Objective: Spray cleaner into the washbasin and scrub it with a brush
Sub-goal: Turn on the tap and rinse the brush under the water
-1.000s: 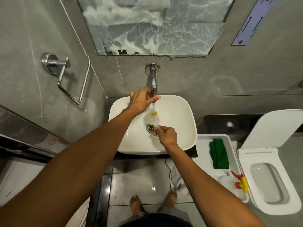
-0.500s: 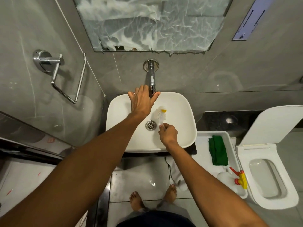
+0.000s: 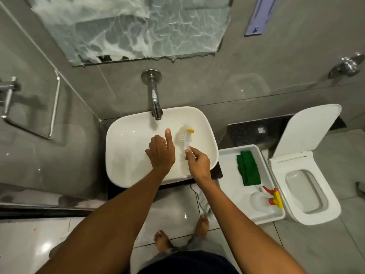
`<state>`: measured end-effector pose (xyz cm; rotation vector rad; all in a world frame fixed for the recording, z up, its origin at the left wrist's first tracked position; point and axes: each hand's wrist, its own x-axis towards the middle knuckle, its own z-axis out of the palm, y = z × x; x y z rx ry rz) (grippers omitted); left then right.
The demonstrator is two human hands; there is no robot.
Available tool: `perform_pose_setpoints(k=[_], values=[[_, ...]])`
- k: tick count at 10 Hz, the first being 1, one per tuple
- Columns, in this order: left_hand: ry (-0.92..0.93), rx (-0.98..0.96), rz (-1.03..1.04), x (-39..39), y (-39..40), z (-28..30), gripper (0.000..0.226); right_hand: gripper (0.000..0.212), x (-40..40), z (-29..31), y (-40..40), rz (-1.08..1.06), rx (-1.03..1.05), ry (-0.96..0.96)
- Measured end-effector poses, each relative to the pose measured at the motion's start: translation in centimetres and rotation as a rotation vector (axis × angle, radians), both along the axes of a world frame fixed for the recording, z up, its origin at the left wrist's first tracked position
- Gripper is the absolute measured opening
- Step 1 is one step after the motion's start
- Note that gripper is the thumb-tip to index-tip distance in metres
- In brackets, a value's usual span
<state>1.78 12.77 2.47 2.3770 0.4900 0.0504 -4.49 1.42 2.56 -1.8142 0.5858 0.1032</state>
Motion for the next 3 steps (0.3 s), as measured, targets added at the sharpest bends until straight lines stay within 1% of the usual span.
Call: perform_pose_setpoints(k=[1, 2, 3], values=[[-0.046, 0.023, -0.135, -0.3, -2.3, 0.2, 0.071, 0.042, -1.4, 0.4, -3.4, -0.113, 0.046, -0.082], [-0.149, 0.04, -0.226, -0.4, -5.7, 0.3, 0.06, 0.043, -2.9, 0.2, -8.6, -0.232, 0.036, -0.136], [-0.281, 0.048, -0.346, -1.2, -9.3, 0.2, 0.046, 0.042, -4.8, -1.2, -13.3, -0.393, 0.052, -0.092]])
